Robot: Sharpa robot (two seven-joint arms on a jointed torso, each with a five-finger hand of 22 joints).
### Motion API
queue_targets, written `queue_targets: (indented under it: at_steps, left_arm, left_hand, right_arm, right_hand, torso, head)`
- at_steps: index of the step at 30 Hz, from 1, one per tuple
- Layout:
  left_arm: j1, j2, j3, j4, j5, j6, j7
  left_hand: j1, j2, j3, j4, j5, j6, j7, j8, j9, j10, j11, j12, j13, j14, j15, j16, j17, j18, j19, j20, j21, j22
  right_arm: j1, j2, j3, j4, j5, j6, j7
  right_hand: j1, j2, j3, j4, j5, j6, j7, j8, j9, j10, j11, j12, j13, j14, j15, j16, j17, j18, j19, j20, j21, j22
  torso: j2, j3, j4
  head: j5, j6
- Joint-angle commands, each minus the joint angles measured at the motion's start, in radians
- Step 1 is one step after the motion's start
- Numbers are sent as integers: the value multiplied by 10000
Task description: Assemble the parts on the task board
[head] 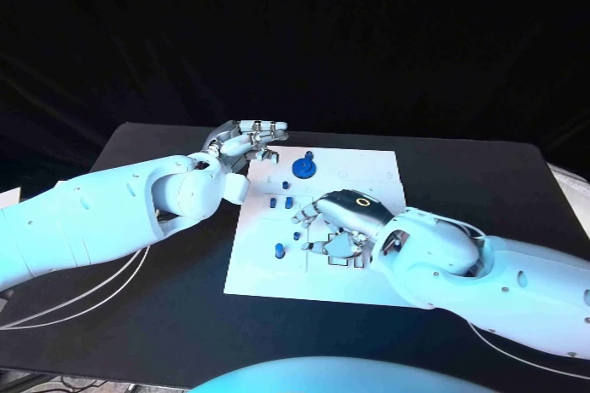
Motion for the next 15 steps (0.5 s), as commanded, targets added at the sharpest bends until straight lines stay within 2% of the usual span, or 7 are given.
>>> queue_targets:
  at_steps: [1, 4, 7, 10, 12, 14, 15]
  left_arm:
    - [-2, -20, 5, 42, -44, 185, 6]
    - [-3, -54, 5, 55, -44, 177, 22]
    - [-4, -75, 5, 63, -44, 171, 26]
    - [-4, -93, 5, 89, -44, 179, 26]
    - [-4, -101, 5, 98, -45, 185, 26]
    - [-4, -111, 5, 108, -45, 196, 18]
    - [-4, -114, 4, 109, -45, 202, 13]
  left_hand:
    - [15, 108, -66, -11, -18, -65, -8, 37, -11, -82, -3, 58, 11, -88, -3, -52, -5, 194, -32, 10, -38, -10]
    - [15, 108, -66, -11, -18, -65, -8, 37, -11, -82, -3, 58, 11, -88, -3, -52, -5, 194, -32, 10, -38, -10]
    - [15, 108, -66, -11, -18, -65, -8, 37, -11, -82, -3, 58, 11, -88, -3, -52, -5, 194, -32, 10, -38, -10]
    - [14, 113, -70, -12, -17, -77, -5, 35, -13, -98, 1, 59, 9, -97, 0, -64, -28, 193, -32, 12, -45, -15]
    - [14, 113, -70, -12, -17, -77, -5, 35, -13, -98, 1, 59, 9, -97, 0, -64, -28, 193, -32, 12, -45, -15]
    - [14, 113, -70, -12, -17, -77, -5, 35, -13, -98, 1, 59, 9, -97, 0, -64, -28, 193, -32, 12, -45, -15]
    - [14, 113, -70, -12, -17, -77, -5, 35, -13, -98, 1, 59, 9, -97, 0, -64, -28, 193, -32, 12, -45, -15]
  right_arm:
    - [274, -798, 60, 392, 1578, -481, -672]
    - [505, -1738, 81, 765, 2472, -457, -1233]
    - [621, -2443, 22, 984, 2947, -259, -1788]
    - [661, -2927, -99, 1090, 3118, -88, -2236]
    - [655, -3063, -142, 1120, 3100, -83, -2380]
    - [605, -3239, -201, 1170, 2921, -86, -2640]
    - [578, -3298, -220, 1189, 2805, -42, -2782]
  right_hand:
    - [-101, 137, 49, 121, 165, 312, -153, 103, 25, 755, -206, 348, 81, 172, -146, 376, 515, -12, 372, -89, 463, 763]
    - [-383, 80, -32, 338, 319, 590, -391, 164, 36, 1843, -514, 916, 346, 407, -386, 970, 1336, -196, 882, -298, 1155, 1926]
    - [-864, -63, -330, 672, 628, 851, -600, 283, 56, 2659, -740, 1538, 793, 508, -584, 1278, 1724, -316, 1201, -508, 1595, 2629]
    - [-1095, -123, -704, 933, 804, 1022, -767, 433, 73, 2893, -896, 2296, 1551, 469, -752, 1226, 1572, -350, 1309, -706, 1756, 2862]
    - [-1196, -121, -852, 1052, 900, 1058, -792, 484, 81, 2961, -943, 2642, 1885, 480, -779, 1273, 1625, -401, 1382, -729, 1873, 3082]
    - [-1232, -139, -1113, 1199, 1222, 1074, -799, 572, 100, 2781, -1041, 3295, 2595, 506, -837, 1377, 1740, -451, 1451, -753, 1996, 3287]
    - [-1267, -134, -1259, 1302, 1368, 1077, -855, 622, 115, 2616, -1028, 3631, 2984, 516, -793, 1436, 1810, -434, 1476, -807, 2053, 3386]
  torso:
    - [-31, -33, -59]
    - [-52, -46, -113]
    - [-78, -31, -179]
    - [-92, -20, -242]
    - [-105, -8, -263]
    - [-109, 11, -295]
    - [-118, 20, -314]
  head:
    - [-173, 56]
    - [-255, 94]
    - [-390, 138]
    - [-475, 177]
    - [-495, 187]
    - [-533, 210]
    - [-537, 205]
